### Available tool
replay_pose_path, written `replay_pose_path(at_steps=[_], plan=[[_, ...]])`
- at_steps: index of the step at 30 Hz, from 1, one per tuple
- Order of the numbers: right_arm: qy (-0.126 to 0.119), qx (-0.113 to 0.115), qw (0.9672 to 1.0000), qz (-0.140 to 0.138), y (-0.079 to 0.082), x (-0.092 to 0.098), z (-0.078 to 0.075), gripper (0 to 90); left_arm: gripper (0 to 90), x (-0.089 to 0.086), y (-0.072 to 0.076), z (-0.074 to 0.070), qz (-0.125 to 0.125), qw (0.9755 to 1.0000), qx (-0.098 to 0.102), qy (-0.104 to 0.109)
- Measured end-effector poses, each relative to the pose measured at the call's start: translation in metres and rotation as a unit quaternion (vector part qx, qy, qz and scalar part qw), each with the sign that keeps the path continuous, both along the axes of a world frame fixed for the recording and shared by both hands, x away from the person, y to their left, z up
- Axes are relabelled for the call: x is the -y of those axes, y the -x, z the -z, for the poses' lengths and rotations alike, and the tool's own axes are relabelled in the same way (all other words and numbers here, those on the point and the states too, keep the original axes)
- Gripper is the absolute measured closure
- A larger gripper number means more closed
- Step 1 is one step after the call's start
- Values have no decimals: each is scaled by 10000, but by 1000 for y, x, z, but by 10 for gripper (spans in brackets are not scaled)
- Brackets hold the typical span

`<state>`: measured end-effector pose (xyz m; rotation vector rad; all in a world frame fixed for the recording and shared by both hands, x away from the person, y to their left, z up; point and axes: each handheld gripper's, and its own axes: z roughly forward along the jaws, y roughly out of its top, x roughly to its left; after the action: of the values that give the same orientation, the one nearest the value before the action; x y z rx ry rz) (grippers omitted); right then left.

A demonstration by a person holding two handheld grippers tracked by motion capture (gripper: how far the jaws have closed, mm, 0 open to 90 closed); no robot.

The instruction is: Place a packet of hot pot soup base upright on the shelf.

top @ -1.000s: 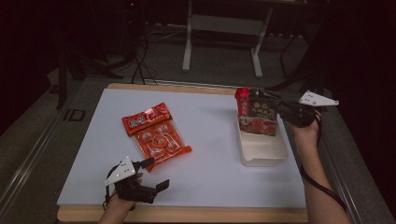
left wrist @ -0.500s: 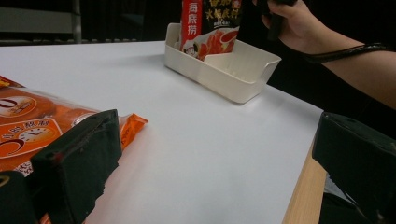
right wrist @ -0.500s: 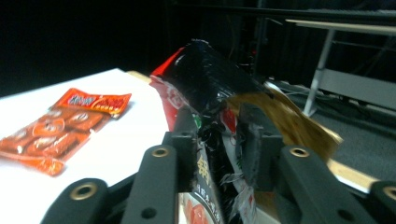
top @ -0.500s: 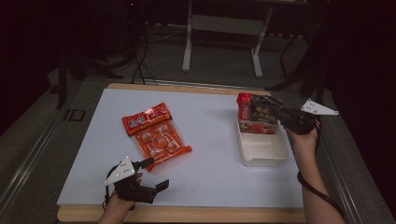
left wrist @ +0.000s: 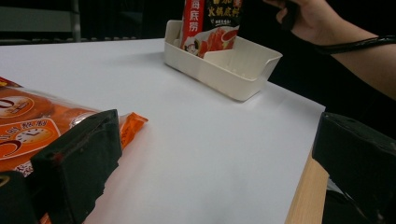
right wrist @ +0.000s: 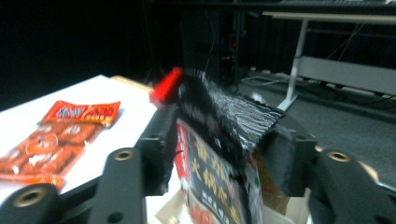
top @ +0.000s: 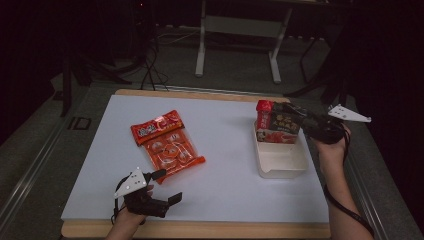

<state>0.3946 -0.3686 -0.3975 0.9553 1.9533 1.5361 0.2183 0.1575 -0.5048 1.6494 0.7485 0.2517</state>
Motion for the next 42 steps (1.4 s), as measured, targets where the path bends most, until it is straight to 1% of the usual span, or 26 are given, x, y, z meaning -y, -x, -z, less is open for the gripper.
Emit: replay_pose_path(at_steps=[3,4,9,12,14,15,17,19,22,23,24,25,26,28,29,30,32,33,34,35,36,38,39,40,41,42], plan=[[13,39,10000,-10,4,-2,-8,468,23,0,0,0,2,10000,2,4],[49,108,9999,6,8,-5,-16,408,23,1,0,0,-19,9999,24,-112],[188,176,9997,31,19,-16,-32,320,23,1,-1,-1,-52,9997,99,-237],[223,121,9997,22,24,-22,-35,240,23,1,-1,-1,-61,9996,102,-246],[218,174,9996,36,26,-24,-36,170,23,1,0,-2,-101,9994,235,-237],[215,230,9995,27,28,-26,-37,137,23,0,0,-2,-106,9993,252,-246],[184,319,9993,-32,33,-29,-40,125,23,0,0,-3,-118,9995,186,-213],[125,326,9994,-67,37,-32,-42,109,45,-1,0,-4,-116,9998,123,-121],[-9,301,9995,-121,43,-35,-46,107,50,-1,0,-5,-107,9998,-66,-144],[-60,315,9994,-119,46,-37,-47,107,50,-2,0,-6,-168,9996,-139,-169],[-57,299,9994,-145,50,-38,-48,107,50,-2,0,-6,-197,9995,-190,-172],[-62,327,9993,-176,52,-40,-48,107,50,-2,-1,-7,-219,9991,-298,-200],[-70,354,9991,-221,56,-41,-49,107,50,-3,-2,-7,-262,9986,-374,-272],[-53,389,9989,-262,62,-45,-48,115,51,-5,-4,-9,-275,9982,-452,-293],[-81,399,9986,-336,66,-47,-47,118,51,-7,-5,-10,-271,9980,-476,-309],[-96,377,9984,-413,70,-49,-46,119,53,-7,-6,-10,-280,9980,-476,-291],[-70,375,9983,-450,77,-52,-42,134,55,-9,-7,-11,-343,9979,-447,-320],[-113,352,9980,-517,79,-53,-41,134,68,-10,-8,-11,-363,9976,-457,-362],[-137,331,9977,-574,82,-54,-39,135,72,-10,-8,-11,-410,9976,-417,-381],[-115,332,9977,-573,86,-55,-37,138,101,-11,-8,-11,-398,9977,-383,-383],[-94,324,9976,-611,88,-57,-35,139,157,-12,-9,-11,-391,9978,-379,-371],[-30,318,9969,-714,94,-60,-30,139,159,-13,-10,-12,-425,9976,-337,-423],[-1,317,9966,-762,97,-61,-28,139,195,-13,-10,-12,-416,9978,-297,-431],[-18,305,9962,-813,100,-62,-26,140,278,-14,-10,-13,-418,9977,-263,-463],[-18,295,9957,-875,103,-63,-23,140,328,-15,-11,-13,-464,9971,-257,-545],[-11,297,9953,-918,107,-65,-21,141,348,-16,-11,-14,-488,9971,-209,-550]])
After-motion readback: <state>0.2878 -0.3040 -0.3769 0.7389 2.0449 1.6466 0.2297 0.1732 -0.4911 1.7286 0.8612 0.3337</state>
